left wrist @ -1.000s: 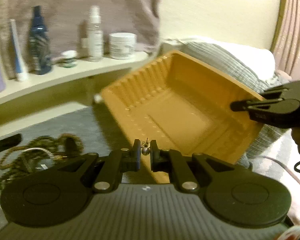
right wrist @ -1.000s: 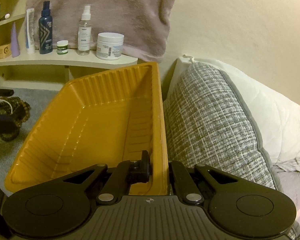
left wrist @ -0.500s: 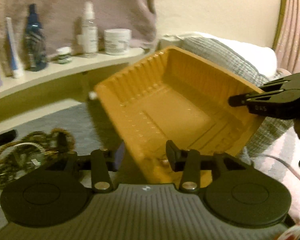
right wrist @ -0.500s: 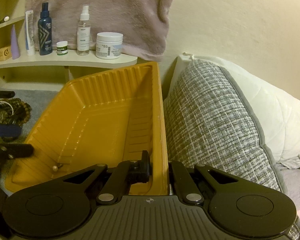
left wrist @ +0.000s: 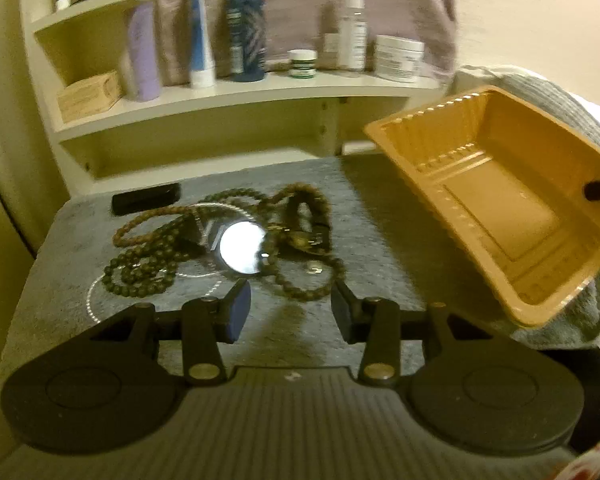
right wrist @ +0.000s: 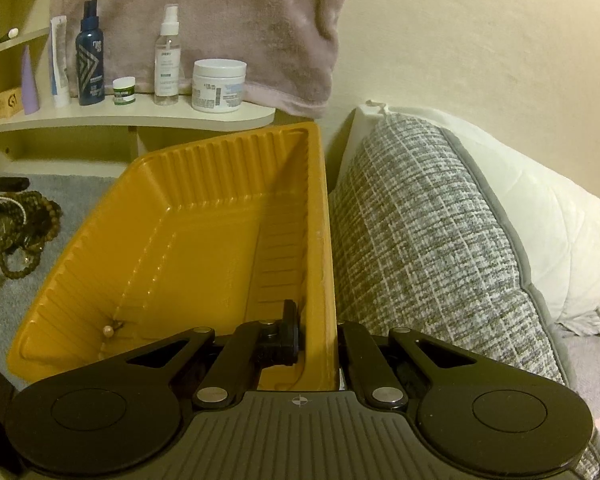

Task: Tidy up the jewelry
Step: 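Return the left gripper to the pile and grasp the dark beaded bracelet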

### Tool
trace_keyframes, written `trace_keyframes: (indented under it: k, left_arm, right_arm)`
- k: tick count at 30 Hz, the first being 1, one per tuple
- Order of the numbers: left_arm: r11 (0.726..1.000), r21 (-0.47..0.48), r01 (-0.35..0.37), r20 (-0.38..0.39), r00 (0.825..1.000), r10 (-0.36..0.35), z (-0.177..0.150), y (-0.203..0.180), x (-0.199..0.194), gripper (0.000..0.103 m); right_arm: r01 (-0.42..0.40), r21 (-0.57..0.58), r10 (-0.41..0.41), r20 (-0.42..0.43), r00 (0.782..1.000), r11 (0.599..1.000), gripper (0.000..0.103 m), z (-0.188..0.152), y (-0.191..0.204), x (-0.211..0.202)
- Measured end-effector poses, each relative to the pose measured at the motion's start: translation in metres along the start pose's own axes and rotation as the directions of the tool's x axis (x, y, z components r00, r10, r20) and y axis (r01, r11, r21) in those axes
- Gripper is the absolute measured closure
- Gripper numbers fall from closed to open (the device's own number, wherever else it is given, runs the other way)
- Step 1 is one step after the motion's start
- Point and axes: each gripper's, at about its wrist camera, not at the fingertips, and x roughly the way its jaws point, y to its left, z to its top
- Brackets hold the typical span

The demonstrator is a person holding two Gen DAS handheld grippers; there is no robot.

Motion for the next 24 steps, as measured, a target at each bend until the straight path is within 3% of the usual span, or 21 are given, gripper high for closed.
trace_keyframes:
  k: [2, 7, 14, 24]
  left_arm:
    - [1.0, -0.028, -0.004, -0.012, 1.0, 0.003, 0.002, 0.004, 0.007, 0.063]
    - [0.998, -0.062, 0.001, -0.042, 0.999, -0.004, 0.007, 0.005, 0.027, 0.083]
    - [0.997, -0.082, -0.005, -0.072, 0.997, -0.001, 0.01, 0.009, 0.043, 0.097]
    - [0.998, -0.069, 0.005, 0.008, 1.0, -0.004, 0.027, 0.025, 0.011, 0.099]
  right_arm:
    - [0.001, 0.0, -0.001, 0.0, 1.0, 1.0, 0.1, 0.0, 0.0, 0.0]
    - [0.001, -0.006, -0.001, -0.003, 1.0, 1.0, 0.1, 0.001, 0.0, 0.0]
    - [0.001, -0.009, -0.001, -0.002, 1.0, 1.0, 0.1, 0.002, -0.001, 0.001]
    - [0.002, -0.014, -0.002, 0.002, 1.0, 1.0, 0.1, 0.003, -0.001, 0.001]
